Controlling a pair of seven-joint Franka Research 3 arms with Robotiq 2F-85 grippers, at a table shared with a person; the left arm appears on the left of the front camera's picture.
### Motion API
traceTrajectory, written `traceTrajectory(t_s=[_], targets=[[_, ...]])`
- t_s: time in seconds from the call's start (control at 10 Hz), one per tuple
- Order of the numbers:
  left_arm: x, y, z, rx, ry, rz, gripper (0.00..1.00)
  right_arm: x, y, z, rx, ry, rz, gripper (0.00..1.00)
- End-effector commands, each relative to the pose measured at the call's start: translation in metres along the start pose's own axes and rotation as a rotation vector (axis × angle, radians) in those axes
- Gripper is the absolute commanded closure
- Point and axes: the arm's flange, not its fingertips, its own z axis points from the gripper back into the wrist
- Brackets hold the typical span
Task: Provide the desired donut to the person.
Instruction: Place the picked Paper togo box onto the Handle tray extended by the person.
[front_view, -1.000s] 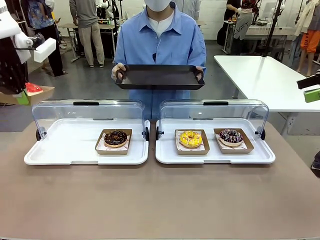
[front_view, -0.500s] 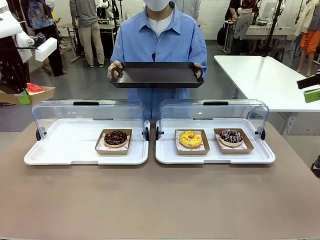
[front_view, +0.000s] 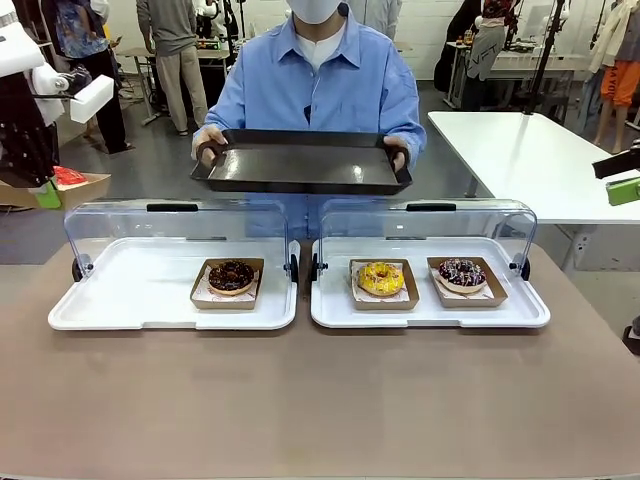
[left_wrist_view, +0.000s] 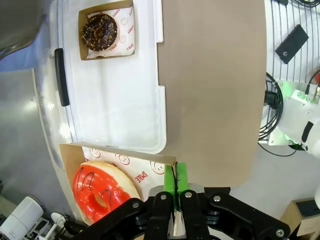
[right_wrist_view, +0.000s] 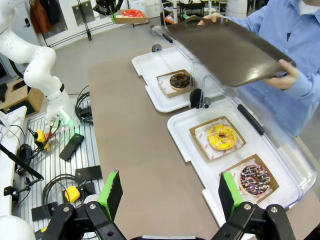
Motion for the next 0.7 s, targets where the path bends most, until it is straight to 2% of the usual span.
traceTrajectory(t_s=[0.0, 0.3, 0.6], targets=[[0.0, -0.002, 0.003, 0.006, 0.006, 0.005, 1.0, 0.0, -0.003, -0.001, 0.005, -0.027, 0.017, 0.0], [0.0, 0.0, 0.0, 0.0, 0.0, 0.0, 0.99, 0.0, -0.003, -0.001, 0.005, -0.027, 0.017, 0.0], [0.052, 0.019, 0.049, 0.062, 0.014, -0.06, 0.99, 0.0, -0.003, -0.001, 0.005, -0.027, 0.017, 0.0]])
